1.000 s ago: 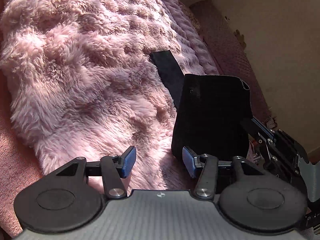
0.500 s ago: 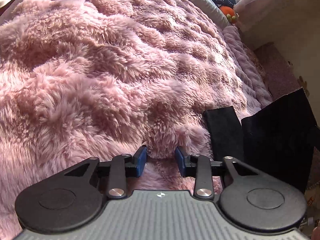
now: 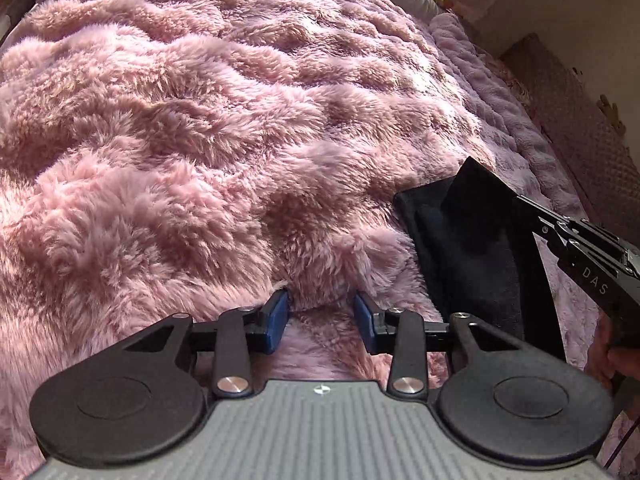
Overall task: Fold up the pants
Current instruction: 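Grasp the folded trousers end with the left tool and lift it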
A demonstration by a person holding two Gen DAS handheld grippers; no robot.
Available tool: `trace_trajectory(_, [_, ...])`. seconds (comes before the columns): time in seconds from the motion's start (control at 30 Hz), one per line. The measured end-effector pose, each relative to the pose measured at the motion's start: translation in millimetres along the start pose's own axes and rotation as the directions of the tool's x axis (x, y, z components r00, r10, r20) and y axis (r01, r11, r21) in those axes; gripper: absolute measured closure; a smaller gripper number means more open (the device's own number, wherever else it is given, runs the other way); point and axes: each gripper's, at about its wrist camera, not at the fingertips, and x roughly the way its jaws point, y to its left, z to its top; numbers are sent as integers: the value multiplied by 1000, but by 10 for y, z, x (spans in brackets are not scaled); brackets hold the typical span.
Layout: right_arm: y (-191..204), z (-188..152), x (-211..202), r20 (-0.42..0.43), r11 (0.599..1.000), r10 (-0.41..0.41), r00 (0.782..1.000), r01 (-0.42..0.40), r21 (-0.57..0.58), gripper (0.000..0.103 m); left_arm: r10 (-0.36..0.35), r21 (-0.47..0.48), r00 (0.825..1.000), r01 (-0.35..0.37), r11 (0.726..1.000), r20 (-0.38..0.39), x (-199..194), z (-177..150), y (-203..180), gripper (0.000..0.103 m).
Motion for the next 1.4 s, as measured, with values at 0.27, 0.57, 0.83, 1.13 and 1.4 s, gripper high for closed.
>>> trace_trajectory(0.27, [-135, -146, 32, -73, 954, -266, 961, 274, 123, 33, -35, 0, 999, 35, 999, -4, -52, 12, -14, 59])
trace_trajectory(0.57, [309, -533, -1883, 6, 850, -450, 893, 427, 308, 44, -473, 59, 870, 484, 873, -143, -92, -71, -265, 77])
trace_trajectory(0.83, [500, -1274, -2096, -204, 892, -309, 929, 357, 276, 78, -668, -247, 684, 620, 744, -295, 429, -298, -246, 89])
trace_trajectory(1.13, [504, -1404, -1665, -298, 914, -302, 905, 364, 178, 86, -697, -333, 633, 612, 717, -337, 813, -341, -354, 88])
trace_trajectory(1.4, [61, -1428, -1739, -273, 819, -361, 892, 443, 364, 103, -504, -66, 800, 513, 856, -324, 507, -391, -566, 102])
